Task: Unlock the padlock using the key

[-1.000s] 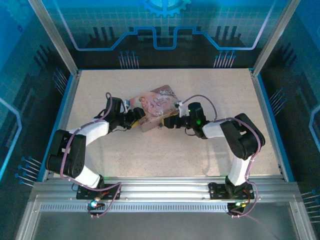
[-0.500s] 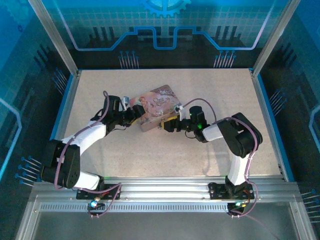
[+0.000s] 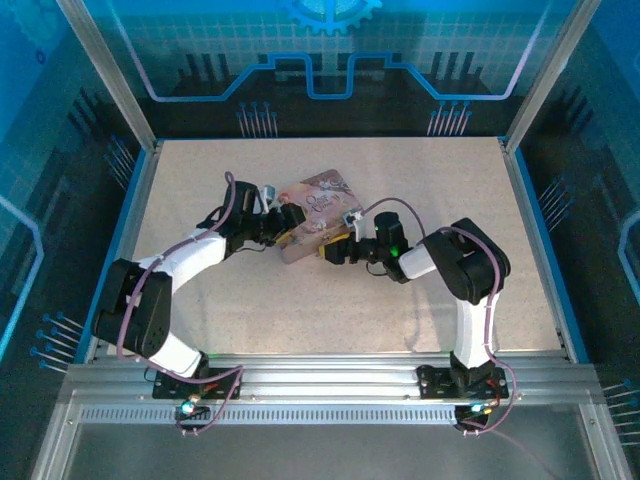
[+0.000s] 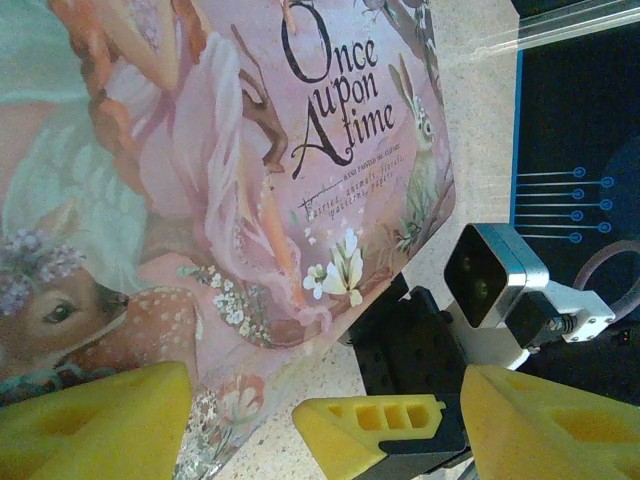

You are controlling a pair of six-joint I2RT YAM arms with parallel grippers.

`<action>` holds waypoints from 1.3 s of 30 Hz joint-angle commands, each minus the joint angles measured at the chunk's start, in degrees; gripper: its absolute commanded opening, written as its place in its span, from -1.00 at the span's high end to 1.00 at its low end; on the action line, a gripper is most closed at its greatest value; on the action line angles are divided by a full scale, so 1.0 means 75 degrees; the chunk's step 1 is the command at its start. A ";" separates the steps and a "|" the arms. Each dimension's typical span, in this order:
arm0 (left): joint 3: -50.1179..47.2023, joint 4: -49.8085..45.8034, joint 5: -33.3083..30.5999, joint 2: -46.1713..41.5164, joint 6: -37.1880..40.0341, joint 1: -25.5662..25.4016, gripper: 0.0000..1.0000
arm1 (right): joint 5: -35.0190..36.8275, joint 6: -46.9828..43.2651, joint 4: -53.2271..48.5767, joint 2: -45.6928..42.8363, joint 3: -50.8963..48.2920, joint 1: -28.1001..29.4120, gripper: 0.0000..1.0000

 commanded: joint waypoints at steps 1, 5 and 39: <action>0.0284 0.0008 0.0134 0.0194 0.0043 -0.0054 -0.45 | -0.0268 0.0114 0.0475 0.0202 0.0206 -0.0038 -0.38; 0.0267 0.0021 0.0137 0.0322 0.0056 -0.0077 -0.45 | -0.0382 0.0118 0.0682 0.0238 0.0214 -0.0031 -0.33; 0.0072 0.0220 0.0108 0.0521 -0.0006 -0.0101 -0.44 | -0.0845 0.0082 0.1157 0.0417 0.0182 -0.0040 0.23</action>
